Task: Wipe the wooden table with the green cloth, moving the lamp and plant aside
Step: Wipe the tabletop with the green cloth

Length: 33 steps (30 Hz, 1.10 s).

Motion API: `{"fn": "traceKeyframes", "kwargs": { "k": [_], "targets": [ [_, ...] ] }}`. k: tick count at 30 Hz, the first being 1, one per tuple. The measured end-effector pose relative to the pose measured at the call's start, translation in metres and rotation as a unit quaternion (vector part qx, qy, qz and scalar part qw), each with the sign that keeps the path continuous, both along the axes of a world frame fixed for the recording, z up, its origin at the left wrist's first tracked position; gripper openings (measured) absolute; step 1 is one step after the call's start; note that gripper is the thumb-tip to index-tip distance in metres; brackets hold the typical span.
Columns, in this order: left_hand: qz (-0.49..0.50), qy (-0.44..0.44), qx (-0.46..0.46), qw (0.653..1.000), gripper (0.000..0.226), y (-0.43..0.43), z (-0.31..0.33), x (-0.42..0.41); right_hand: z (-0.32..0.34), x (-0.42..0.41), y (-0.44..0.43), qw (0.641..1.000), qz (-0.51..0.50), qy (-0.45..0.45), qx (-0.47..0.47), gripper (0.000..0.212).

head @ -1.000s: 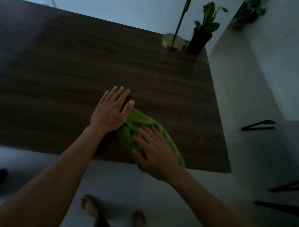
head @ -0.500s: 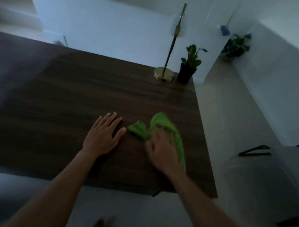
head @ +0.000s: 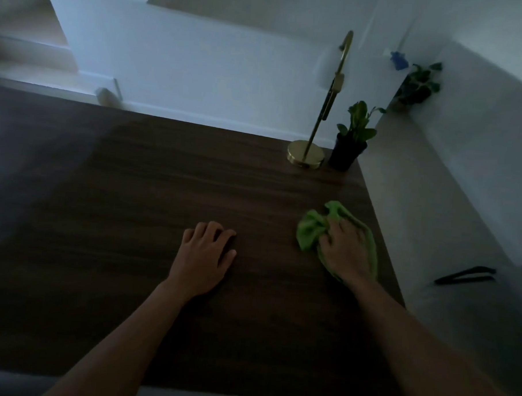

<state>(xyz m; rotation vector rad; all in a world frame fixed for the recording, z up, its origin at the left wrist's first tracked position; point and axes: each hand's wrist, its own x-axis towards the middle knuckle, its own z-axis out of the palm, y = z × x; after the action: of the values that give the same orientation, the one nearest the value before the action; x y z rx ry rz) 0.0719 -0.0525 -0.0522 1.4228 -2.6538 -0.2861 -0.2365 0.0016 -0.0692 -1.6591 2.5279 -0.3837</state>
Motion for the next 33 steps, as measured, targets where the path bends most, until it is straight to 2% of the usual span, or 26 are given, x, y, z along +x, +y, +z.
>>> {"fn": "traceKeyframes", "kwargs": {
  "k": [1, 3, 5, 7, 9, 12, 15, 18, 20, 22, 24, 28, 33],
  "targets": [
    [0.005, 0.002, 0.008, 1.000, 0.052, -0.010, 0.000, 0.000, 0.001, 0.023, -0.028, 0.999, -0.041, -0.009, 0.004, 0.058],
    [0.017, 0.008, 0.018, 1.000, 0.053, -0.034, -0.002, 0.001, 0.000, 0.074, -0.060, 1.000, -0.008, -0.008, 0.001, 0.056],
    [0.026, 0.015, 0.019, 0.999, 0.052, -0.062, -0.002, 0.007, -0.002, 0.114, -0.055, 0.992, 0.123, -0.014, -0.005, 0.054],
    [0.028, 0.021, 0.012, 0.999, 0.052, -0.091, -0.003, 0.013, 0.002, 0.125, -0.025, 0.968, 0.250, -0.019, -0.006, 0.050],
    [0.018, 0.028, 0.017, 0.999, 0.055, -0.114, -0.006, 0.019, 0.003, 0.110, -0.003, 0.953, 0.300, -0.040, 0.010, 0.049],
    [0.000, 0.035, 0.002, 0.999, 0.060, -0.126, -0.015, 0.022, 0.001, 0.057, -0.021, 0.968, 0.247, -0.032, 0.029, 0.056],
    [-0.005, 0.041, -0.014, 0.999, 0.061, -0.126, -0.022, 0.022, 0.002, 0.028, -0.086, 0.995, 0.097, -0.023, 0.016, 0.054],
    [-0.001, 0.052, -0.020, 0.998, 0.059, -0.126, -0.023, 0.022, 0.000, 0.059, -0.157, 0.998, -0.051, -0.028, 0.010, 0.055],
    [0.000, 0.055, -0.021, 0.998, 0.058, -0.126, -0.023, 0.022, 0.001, 0.098, -0.185, 0.999, -0.029, -0.030, 0.009, 0.056],
    [0.001, 0.064, -0.023, 0.998, 0.057, -0.126, -0.023, 0.023, 0.001, 0.122, -0.190, 0.995, 0.098, -0.019, 0.009, 0.053],
    [0.000, 0.071, -0.024, 0.997, 0.055, -0.127, -0.023, 0.024, 0.003, 0.112, -0.195, 0.989, 0.148, -0.020, 0.020, 0.052],
    [-0.002, 0.074, -0.020, 0.997, 0.055, -0.127, -0.023, 0.025, 0.000, 0.084, -0.223, 0.999, 0.037, -0.006, 0.021, 0.055],
    [0.002, 0.066, -0.025, 0.997, 0.054, -0.127, -0.022, 0.023, -0.008, 0.096, -0.234, 0.999, -0.025, -0.024, 0.008, 0.055]
  ]
}}
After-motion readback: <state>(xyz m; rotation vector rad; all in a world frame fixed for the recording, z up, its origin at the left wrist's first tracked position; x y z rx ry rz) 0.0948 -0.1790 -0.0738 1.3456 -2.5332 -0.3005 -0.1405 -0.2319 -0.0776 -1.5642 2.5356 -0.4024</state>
